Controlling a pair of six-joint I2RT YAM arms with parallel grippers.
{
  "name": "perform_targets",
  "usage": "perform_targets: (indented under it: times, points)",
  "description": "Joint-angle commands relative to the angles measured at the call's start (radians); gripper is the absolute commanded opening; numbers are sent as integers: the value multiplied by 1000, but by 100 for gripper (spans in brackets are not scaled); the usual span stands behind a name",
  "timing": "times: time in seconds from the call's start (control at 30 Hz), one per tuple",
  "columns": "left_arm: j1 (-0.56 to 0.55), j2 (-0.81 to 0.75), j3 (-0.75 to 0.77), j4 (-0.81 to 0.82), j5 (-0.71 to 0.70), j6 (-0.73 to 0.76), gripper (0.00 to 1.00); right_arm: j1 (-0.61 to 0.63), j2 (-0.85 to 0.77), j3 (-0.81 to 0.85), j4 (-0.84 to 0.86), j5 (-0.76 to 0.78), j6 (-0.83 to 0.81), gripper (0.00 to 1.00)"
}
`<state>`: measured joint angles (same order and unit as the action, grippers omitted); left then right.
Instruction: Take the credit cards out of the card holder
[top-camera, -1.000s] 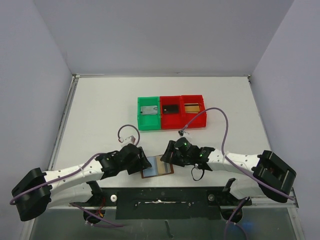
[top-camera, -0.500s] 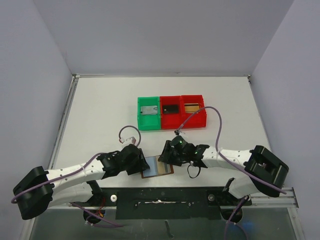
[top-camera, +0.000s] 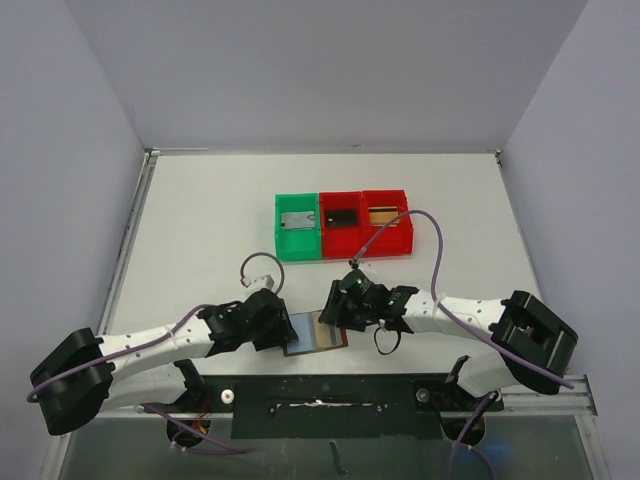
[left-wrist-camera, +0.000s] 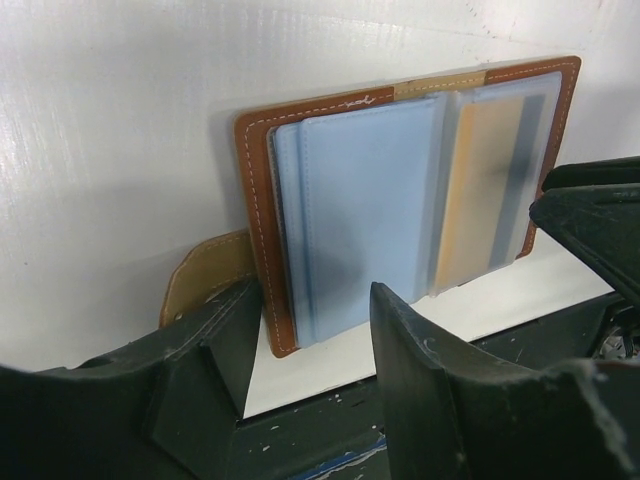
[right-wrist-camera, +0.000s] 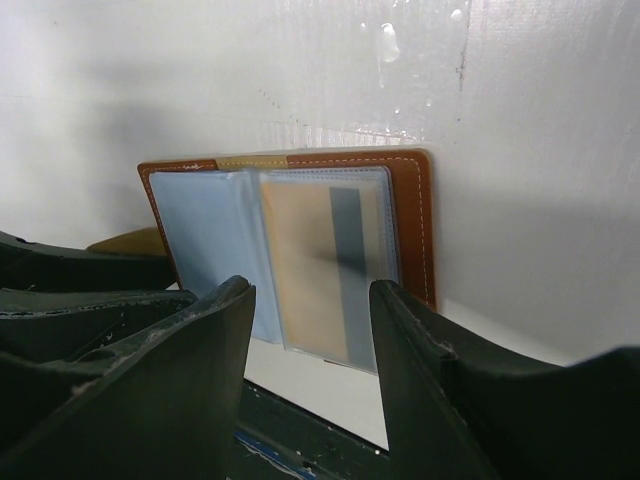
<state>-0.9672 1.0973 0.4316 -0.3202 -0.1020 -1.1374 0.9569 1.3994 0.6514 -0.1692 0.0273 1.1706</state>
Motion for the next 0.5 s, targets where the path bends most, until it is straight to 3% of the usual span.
perform_targets:
  times: [0.0,0.47]
  points:
    - [-4,16,34,5,-11,32,46,5,4,42,-1,17,-12,50]
    - [-4,14,32,22,-4,36,39,4,71,73,-26,-8,-25,47]
